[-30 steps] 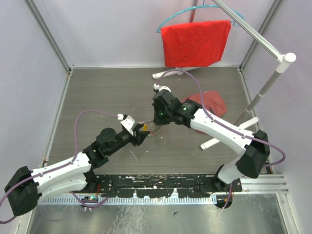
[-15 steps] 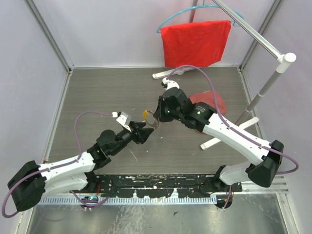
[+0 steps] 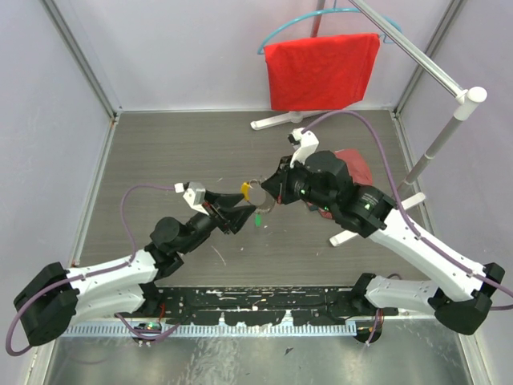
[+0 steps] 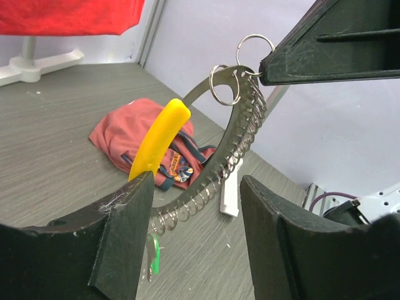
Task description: Put the keys on the keyring
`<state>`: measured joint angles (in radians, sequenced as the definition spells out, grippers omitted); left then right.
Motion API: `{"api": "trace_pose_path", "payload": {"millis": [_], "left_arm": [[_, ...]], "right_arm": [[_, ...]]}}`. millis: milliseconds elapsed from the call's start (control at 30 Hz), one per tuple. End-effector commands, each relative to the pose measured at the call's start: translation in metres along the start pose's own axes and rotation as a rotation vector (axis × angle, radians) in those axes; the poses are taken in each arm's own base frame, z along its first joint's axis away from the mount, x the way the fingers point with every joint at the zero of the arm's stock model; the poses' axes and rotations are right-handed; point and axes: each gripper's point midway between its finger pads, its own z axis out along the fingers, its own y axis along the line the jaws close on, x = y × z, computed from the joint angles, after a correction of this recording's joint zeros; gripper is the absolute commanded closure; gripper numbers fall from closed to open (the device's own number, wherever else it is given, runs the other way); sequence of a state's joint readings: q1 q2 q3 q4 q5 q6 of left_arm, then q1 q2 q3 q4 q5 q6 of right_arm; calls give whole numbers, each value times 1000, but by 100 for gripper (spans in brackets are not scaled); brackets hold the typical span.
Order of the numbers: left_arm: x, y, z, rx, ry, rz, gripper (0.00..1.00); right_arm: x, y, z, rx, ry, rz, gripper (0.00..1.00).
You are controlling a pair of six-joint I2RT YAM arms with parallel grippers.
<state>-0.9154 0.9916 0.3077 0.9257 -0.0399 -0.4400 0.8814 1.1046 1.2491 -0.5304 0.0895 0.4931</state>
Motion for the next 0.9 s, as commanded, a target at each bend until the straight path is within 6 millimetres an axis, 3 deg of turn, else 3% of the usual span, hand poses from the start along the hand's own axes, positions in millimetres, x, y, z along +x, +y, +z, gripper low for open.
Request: {"api": "trace_pose_path", "payload": {"millis": [0,233,567,867], "left_arm": [[-23,-22,7,98,-83,-6,35],[-37,-39,13,175,-131,-15,33],[-57,-38,13,157,-207,9,24],[-71,-44,12,170,-244,-5,30]], "right_arm": [[-26,19,-13,-97,-107,-36,99],[-25,21,-21,-125,-108,-60,99],[-14,32,-30,-217,-73,-125,99],[-11,38,-34,-261,-69,-150,99]]}}
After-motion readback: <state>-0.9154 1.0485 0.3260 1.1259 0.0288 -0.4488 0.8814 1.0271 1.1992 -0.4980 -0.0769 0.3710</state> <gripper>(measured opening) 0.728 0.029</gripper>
